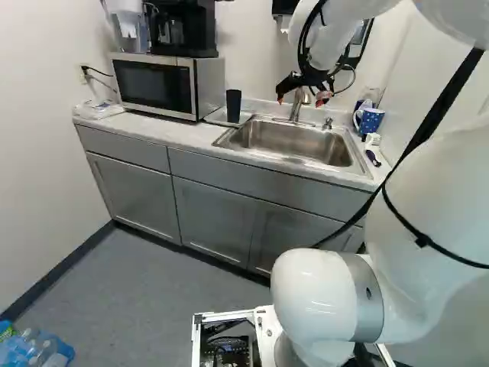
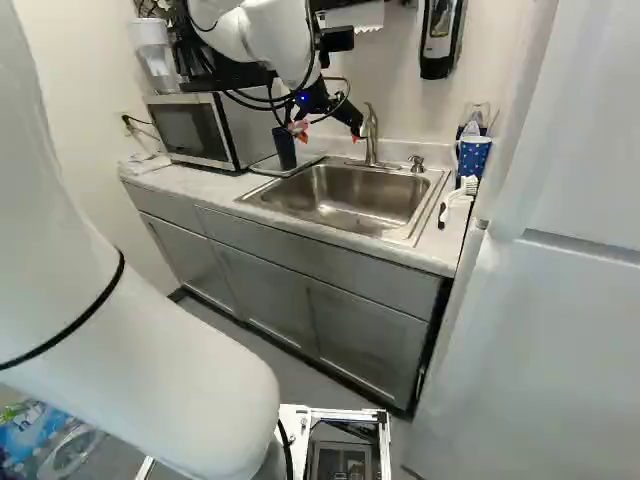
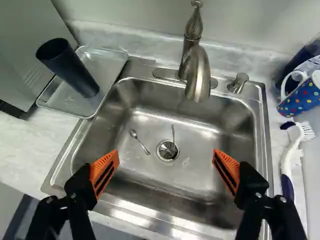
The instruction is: Rinse the cup and place it in the tray
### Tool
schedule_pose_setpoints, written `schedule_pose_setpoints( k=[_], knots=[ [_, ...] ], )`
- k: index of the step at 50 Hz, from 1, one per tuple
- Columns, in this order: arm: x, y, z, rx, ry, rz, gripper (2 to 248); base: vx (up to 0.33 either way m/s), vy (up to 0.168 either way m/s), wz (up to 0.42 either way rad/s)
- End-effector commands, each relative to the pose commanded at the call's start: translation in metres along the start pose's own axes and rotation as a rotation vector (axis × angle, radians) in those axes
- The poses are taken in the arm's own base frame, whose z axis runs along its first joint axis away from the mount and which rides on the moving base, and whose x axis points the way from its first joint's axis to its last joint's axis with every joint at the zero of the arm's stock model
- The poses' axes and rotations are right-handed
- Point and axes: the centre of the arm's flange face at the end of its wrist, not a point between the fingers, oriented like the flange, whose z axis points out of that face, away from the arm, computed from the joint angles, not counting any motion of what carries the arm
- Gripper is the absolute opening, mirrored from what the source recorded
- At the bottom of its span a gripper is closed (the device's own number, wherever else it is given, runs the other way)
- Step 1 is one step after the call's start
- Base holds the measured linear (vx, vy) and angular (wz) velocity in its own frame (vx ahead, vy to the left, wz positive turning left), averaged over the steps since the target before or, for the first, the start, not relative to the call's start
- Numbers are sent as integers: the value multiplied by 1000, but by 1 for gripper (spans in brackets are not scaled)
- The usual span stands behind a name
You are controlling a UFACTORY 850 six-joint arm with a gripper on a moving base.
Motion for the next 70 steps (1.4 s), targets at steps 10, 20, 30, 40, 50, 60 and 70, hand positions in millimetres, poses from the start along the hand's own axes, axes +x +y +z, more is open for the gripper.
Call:
schedule_pose_setpoints(
  k=[10, 20, 30, 40, 50, 60, 70],
  knots=[
    [0, 0, 0, 0, 0, 0, 247, -72, 92, 0],
    [0, 0, 0, 0, 0, 0, 247, -95, 97, -3],
    [0, 0, 0, 0, 0, 0, 247, -103, 106, -3],
    [0, 0, 0, 0, 0, 0, 247, -116, 110, -6],
    [0, 0, 0, 0, 0, 0, 247, -109, 113, -8],
    [0, 0, 0, 0, 0, 0, 247, -104, 109, -2],
    [0, 0, 0, 0, 0, 0, 247, -102, 120, -11]
  ],
)
